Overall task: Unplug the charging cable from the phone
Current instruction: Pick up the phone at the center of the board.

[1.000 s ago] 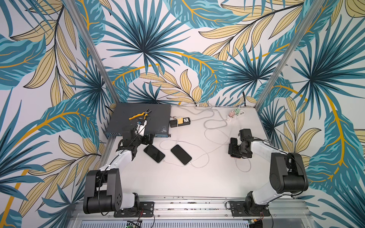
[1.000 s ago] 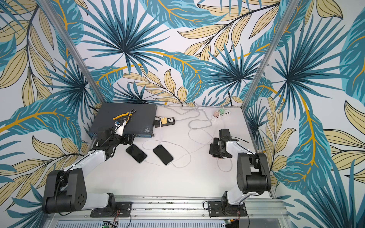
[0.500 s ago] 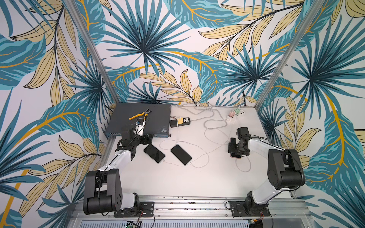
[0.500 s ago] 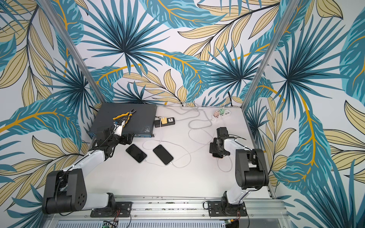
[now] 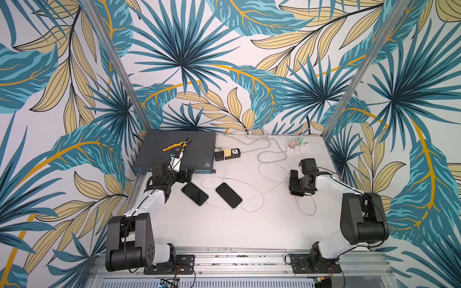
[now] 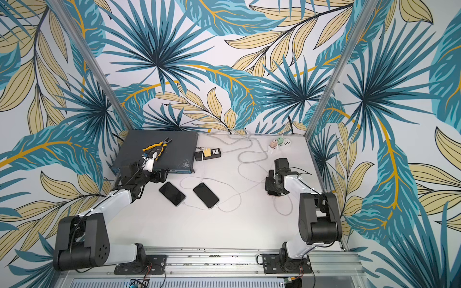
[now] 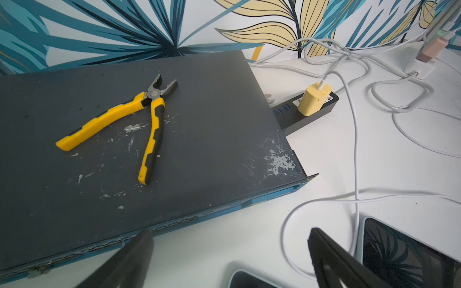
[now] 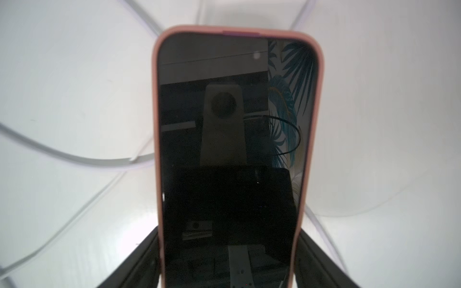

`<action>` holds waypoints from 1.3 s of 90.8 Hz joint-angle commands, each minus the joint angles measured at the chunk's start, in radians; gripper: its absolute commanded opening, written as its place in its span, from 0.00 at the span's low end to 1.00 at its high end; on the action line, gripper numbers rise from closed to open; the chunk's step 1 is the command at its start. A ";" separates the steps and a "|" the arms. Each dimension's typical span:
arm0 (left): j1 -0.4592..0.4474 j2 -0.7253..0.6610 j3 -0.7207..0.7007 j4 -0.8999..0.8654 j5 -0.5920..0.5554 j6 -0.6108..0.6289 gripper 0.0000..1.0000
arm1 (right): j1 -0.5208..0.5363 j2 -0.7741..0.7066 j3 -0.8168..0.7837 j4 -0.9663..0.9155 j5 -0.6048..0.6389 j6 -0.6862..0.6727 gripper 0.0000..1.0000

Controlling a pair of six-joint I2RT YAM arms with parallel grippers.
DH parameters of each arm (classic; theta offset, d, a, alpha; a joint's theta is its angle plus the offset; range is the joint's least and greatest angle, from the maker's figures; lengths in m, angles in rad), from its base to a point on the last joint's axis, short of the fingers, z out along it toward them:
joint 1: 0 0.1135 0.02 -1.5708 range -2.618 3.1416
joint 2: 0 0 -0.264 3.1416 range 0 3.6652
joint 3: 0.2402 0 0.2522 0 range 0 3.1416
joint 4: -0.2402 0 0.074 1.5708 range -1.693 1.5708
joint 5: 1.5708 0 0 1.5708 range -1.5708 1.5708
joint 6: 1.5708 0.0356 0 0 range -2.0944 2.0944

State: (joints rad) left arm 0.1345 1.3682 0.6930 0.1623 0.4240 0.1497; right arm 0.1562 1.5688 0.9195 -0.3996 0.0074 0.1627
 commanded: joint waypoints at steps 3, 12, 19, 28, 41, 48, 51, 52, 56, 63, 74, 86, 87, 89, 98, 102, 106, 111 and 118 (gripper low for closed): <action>0.010 -0.018 0.068 -0.030 0.097 0.011 1.00 | 0.021 -0.073 0.022 0.113 -0.227 -0.027 0.65; 0.010 -0.014 0.112 -0.075 0.169 -0.006 1.00 | 0.053 -0.089 0.025 0.171 -0.346 -0.043 0.65; 0.009 -0.013 0.146 -0.103 0.226 -0.037 1.00 | 0.081 -0.097 0.025 0.222 -0.422 -0.046 0.65; 0.002 -0.009 0.195 -0.139 0.324 -0.089 1.00 | 0.113 -0.099 0.023 0.303 -0.552 -0.039 0.65; -0.039 0.007 0.275 -0.218 0.464 -0.169 1.00 | 0.171 -0.097 0.008 0.454 -0.714 -0.021 0.65; -0.074 0.012 0.304 -0.235 0.516 -0.211 1.00 | 0.189 -0.087 0.000 0.532 -0.783 0.011 0.65; -0.092 0.010 0.310 -0.233 0.531 -0.228 1.00 | 0.197 -0.082 -0.003 0.565 -0.812 0.030 0.65; -0.097 0.010 0.312 -0.230 0.538 -0.233 1.00 | 0.200 -0.080 -0.004 0.578 -0.819 0.035 0.65; -0.120 0.009 0.318 -0.221 0.559 -0.255 1.00 | 0.208 -0.074 -0.008 0.608 -0.851 0.057 0.66; -0.154 0.015 0.335 -0.212 0.606 -0.296 1.00 | 0.232 -0.058 -0.015 0.711 -0.911 0.100 0.66; -0.206 0.027 0.356 -0.185 0.669 -0.359 1.00 | 0.281 -0.039 -0.017 0.801 -0.976 0.146 0.66; -0.248 0.044 0.362 -0.148 0.722 -0.411 1.00 | 0.320 -0.020 -0.027 0.915 -1.019 0.218 0.66; -0.250 0.046 0.362 -0.144 0.727 -0.414 1.00 | 0.323 -0.017 -0.028 0.925 -1.025 0.226 0.66; -0.256 0.047 0.360 -0.136 0.735 -0.423 1.00 | 0.327 -0.014 -0.030 0.947 -1.033 0.242 0.66; -0.280 0.052 0.350 -0.084 0.770 -0.465 1.00 | 0.351 -0.003 -0.037 1.008 -1.047 0.285 0.66; -0.290 0.054 0.343 -0.056 0.790 -0.486 1.00 | 0.362 -0.001 -0.037 1.018 -1.049 0.291 0.66; -0.299 0.056 0.335 -0.020 0.810 -0.514 1.00 | 0.372 0.001 -0.037 1.027 -1.051 0.295 0.66; -0.308 0.059 0.320 0.032 0.830 -0.555 1.00 | 0.382 0.005 -0.036 1.039 -1.060 0.305 0.66; -0.322 0.063 0.299 0.093 0.844 -0.598 1.00 | 0.400 0.013 -0.037 1.082 -1.081 0.335 0.66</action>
State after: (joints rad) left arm -0.1680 1.4227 1.0183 0.1169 1.2018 -0.3538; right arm 0.5323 1.5768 0.8928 0.5411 -1.0073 0.4423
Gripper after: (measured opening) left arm 0.999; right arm 0.770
